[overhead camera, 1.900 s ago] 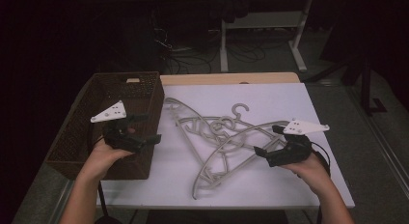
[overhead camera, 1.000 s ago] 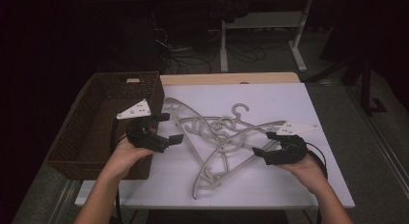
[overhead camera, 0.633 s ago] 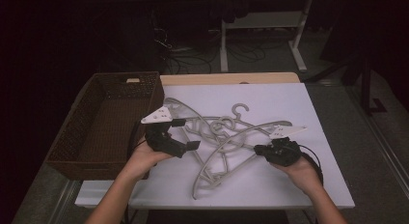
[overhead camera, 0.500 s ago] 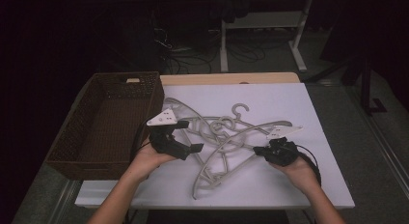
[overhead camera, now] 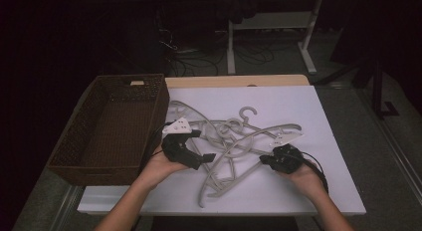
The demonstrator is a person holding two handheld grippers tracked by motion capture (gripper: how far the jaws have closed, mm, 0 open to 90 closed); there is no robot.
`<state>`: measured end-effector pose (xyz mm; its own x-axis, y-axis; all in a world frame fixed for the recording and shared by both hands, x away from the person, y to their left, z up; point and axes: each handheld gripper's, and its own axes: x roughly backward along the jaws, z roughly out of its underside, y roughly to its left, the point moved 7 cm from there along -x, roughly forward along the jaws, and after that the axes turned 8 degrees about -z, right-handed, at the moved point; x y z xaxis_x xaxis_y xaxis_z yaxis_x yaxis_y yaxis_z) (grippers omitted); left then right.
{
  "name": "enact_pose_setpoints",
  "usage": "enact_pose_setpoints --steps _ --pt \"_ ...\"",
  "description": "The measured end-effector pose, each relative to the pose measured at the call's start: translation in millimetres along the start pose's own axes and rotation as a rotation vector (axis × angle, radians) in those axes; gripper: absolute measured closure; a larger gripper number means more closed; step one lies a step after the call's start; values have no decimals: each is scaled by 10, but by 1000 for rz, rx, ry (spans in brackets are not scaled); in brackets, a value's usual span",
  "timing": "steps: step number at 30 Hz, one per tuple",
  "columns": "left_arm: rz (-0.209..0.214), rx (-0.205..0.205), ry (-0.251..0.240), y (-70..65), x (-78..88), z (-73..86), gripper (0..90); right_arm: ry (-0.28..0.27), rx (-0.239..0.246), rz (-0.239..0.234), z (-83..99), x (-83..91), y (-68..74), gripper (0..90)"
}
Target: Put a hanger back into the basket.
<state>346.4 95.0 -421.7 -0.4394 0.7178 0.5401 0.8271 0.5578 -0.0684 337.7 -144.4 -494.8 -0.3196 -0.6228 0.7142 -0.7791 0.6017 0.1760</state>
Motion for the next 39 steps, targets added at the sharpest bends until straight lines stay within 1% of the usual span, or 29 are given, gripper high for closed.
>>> enact_pose_setpoints --steps 2,3,5,7,8,11,13,19,21,22,23,24,25,26,27,30,32,34,39 --pt "-3 -6 32 -9 -85 60 0 1 -2 -2 3 -3 -7 888" --pt "-1 -6 43 -14 -119 81 0 14 2 8 13 -4 -19 888" --pt "-3 -12 80 -29 -219 142 0 50 12 32 59 -35 -40 888" --pt "-11 -24 120 -47 -328 206 0 67 8 26 97 -76 -43 888" --pt "-21 -30 140 -44 -383 241 0 63 10 27 93 -79 -43 888" --pt "-26 -33 182 -55 -521 329 0 69 12 30 77 -89 -36 888" --pt "-29 -31 194 -65 -556 360 0 59 17 25 56 -75 -24 888" --pt "-23 -31 244 -120 -666 457 8 3 20 24 -39 21 6 888" --pt "-27 -18 248 -118 -703 473 60 -22 23 16 -81 48 27 888" --pt "-26 -12 252 -118 -716 477 68 -32 28 14 -102 55 43 888" --pt "-25 -9 260 -117 -729 484 104 -36 30 11 -112 54 54 888" --pt "-26 -4 266 -116 -744 488 147 -39 32 8 -122 48 63 888" --pt "-27 0 274 -120 -760 498 149 -36 32 7 -128 38 71 888" --pt "-30 -7 288 -123 -762 510 161 -32 37 8 -131 27 69 888" --pt "-30 -11 291 -125 -758 513 186 -29 36 11 -135 14 67 888" --pt "-26 -2 293 -113 -744 508 264 -40 36 18 -170 -11 53 888" --pt "-18 5 301 -113 -742 516 296 -48 38 17 -210 -29 55 888" --pt "-21 7 299 -111 -740 514 329 -37 44 20 -226 -60 59 888" --pt "-19 9 302 -106 -733 512 399 1 56 28 -185 -117 56 888"
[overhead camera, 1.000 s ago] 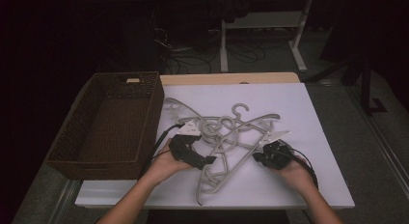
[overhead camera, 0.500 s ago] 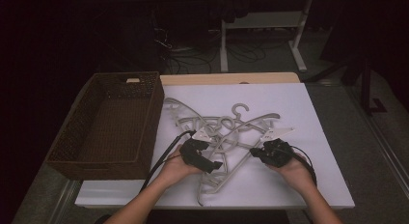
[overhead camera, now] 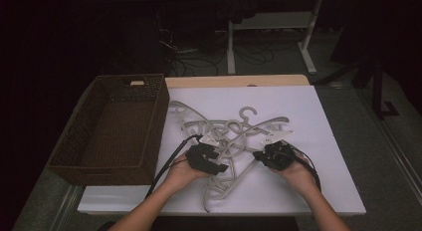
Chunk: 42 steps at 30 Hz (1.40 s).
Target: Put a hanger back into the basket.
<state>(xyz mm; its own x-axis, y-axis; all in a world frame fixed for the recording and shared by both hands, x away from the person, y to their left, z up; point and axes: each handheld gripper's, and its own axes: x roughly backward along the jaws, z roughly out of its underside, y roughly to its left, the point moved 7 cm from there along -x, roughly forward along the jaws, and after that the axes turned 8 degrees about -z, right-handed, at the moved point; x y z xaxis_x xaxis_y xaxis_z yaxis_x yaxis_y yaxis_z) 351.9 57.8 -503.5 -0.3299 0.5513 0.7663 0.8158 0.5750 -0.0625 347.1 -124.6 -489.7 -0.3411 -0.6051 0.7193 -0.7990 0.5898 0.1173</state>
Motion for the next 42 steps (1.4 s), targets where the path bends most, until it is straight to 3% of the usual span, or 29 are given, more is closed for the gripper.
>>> enact_pose_setpoints --steps 4,7,10,15,23,34,42 --pt "7 6 4 5 6 2 481 8 -1 -1 14 -14 -7 888" --pt "26 14 11 -6 -5 -15 597 14 0 -3 23 -24 -6 888" --pt "14 5 21 -8 1 -19 667 21 1 -2 35 -32 -4 888" --pt "8 29 -9 -9 55 -71 682 21 -3 -5 41 -28 -7 888" --pt "60 91 -124 -26 252 -302 726 13 -6 -2 33 -21 -4 888" --pt "127 168 -187 -106 398 -425 783 -5 2 -14 14 3 13 888" --pt "104 157 -234 -169 529 -502 794 -49 5 -31 -22 85 49 888"
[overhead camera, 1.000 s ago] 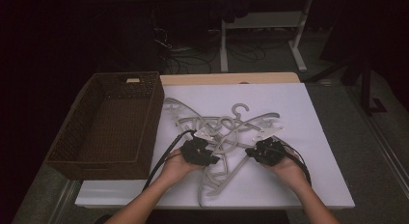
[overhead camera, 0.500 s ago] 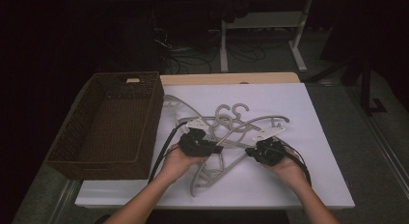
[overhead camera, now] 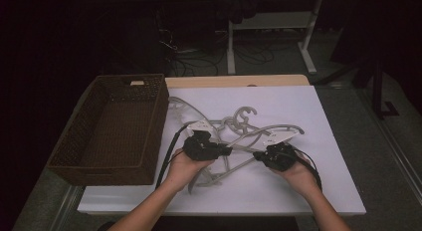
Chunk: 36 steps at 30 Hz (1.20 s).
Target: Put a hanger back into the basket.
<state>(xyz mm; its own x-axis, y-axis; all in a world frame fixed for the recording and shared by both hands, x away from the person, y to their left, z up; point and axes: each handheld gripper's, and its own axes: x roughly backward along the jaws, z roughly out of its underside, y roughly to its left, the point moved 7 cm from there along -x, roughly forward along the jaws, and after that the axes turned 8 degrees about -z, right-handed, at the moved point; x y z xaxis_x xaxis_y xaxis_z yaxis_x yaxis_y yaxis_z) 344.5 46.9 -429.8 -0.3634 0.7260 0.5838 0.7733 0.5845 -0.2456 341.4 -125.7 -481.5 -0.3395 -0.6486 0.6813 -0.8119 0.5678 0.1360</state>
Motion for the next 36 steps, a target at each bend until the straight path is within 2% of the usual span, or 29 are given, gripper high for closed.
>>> enact_pose_setpoints --steps 4,9,13,18,21,24,30,33,36 --pt "-16 -23 -13 -52 63 -91 794 -41 3 -5 -42 86 31 887" --pt "-37 -43 -22 -61 143 -223 795 -120 -4 -32 -96 246 66 865" --pt "-39 -39 -40 -45 253 -354 795 -171 -12 -52 -112 371 86 782" --pt "-62 -50 -65 10 473 -561 795 -208 -24 -40 -88 470 57 582" --pt "-79 -50 -88 70 635 -702 795 -210 -29 -21 -62 476 10 472" --pt "-100 -56 -100 145 802 -826 795 -206 -42 -2 -38 464 -32 400" --pt "-154 -65 -129 363 1187 -1030 795 -195 -54 12 -4 443 -82 315" --pt "-183 -71 -143 488 1369 -1081 795 -189 -58 18 7 430 -99 272" --pt "-209 -57 -161 646 1591 -1107 795 -189 -63 26 13 417 -116 220"
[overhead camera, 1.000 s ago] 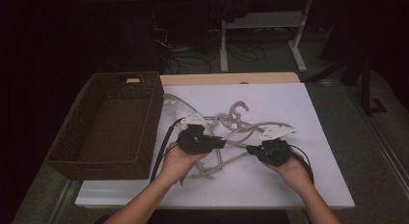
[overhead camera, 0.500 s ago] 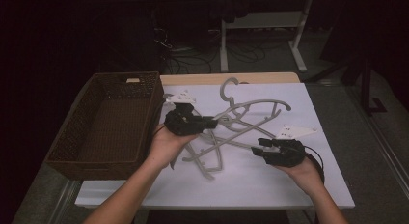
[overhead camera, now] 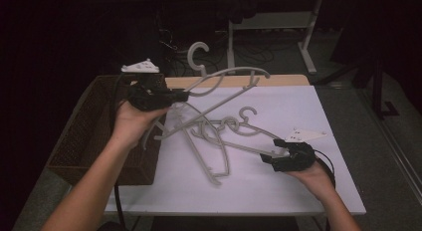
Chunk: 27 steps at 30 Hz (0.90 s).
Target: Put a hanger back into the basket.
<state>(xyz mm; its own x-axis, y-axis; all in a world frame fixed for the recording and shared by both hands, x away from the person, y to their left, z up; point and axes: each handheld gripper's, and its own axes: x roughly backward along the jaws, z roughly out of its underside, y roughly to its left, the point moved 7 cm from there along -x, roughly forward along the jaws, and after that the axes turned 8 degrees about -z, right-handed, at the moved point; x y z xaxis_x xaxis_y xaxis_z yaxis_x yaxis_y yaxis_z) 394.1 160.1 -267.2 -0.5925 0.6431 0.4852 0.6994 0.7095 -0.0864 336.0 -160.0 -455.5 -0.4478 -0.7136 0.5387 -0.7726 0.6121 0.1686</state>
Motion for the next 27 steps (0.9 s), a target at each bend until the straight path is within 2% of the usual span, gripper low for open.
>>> enact_pose_setpoints --steps 5,12,16,19,21,24,27 --pt "-52 5 -20 324 285 -11 795 0 -3 16 2 -13 -20 132" --pt "-150 43 -45 841 757 107 795 5 -4 19 15 -31 -24 128" --pt "-214 70 -43 1134 1021 272 795 8 -7 25 20 -34 -34 128" --pt "-256 84 -36 1306 1160 414 795 10 -6 26 24 -39 -40 128" --pt "-280 107 -36 1438 1255 536 795 10 -5 27 24 -44 -43 128" --pt "-310 129 -32 1581 1349 681 795 16 -5 27 27 -55 -44 128" --pt "-334 120 -10 1694 1436 819 794 20 -3 27 34 -64 -54 128"
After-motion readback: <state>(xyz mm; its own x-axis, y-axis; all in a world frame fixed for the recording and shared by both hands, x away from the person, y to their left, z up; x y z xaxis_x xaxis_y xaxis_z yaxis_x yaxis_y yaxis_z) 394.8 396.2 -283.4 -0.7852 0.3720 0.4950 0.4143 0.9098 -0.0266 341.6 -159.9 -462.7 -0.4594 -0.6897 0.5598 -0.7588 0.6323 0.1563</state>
